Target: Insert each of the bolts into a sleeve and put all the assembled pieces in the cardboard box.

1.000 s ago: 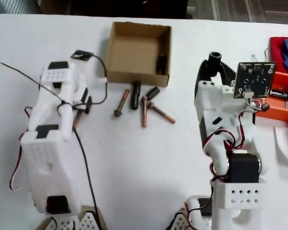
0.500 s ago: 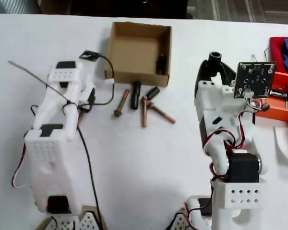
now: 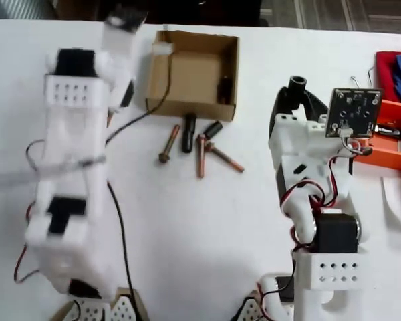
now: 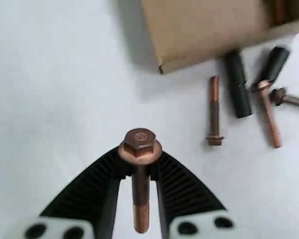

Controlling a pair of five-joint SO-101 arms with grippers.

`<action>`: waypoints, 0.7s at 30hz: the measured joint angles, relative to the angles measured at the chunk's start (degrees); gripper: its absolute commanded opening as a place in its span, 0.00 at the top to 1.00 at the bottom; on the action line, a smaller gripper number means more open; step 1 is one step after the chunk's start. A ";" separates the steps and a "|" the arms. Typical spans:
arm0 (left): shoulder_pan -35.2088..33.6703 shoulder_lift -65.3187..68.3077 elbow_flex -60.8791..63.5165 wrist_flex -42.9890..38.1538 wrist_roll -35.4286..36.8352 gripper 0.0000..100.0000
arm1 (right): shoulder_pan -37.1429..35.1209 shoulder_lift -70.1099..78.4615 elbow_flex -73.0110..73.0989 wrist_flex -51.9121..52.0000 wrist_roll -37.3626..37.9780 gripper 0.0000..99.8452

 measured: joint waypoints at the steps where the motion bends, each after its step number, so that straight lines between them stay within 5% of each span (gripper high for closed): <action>1: 1.67 -4.04 -0.09 0.62 1.23 0.97 | 0.00 -0.70 0.00 0.00 -0.18 0.98; 7: 7.47 -25.58 6.86 -0.44 10.29 0.97 | -0.26 -8.97 6.07 -1.41 -0.53 0.98; 13: 8.70 -49.58 21.71 -14.59 18.11 0.97 | -8.44 -18.11 22.07 -11.34 -0.53 0.98; 21: 11.34 -55.38 40.35 -25.32 20.57 0.97 | -16.88 -19.78 34.46 -23.65 -0.53 0.98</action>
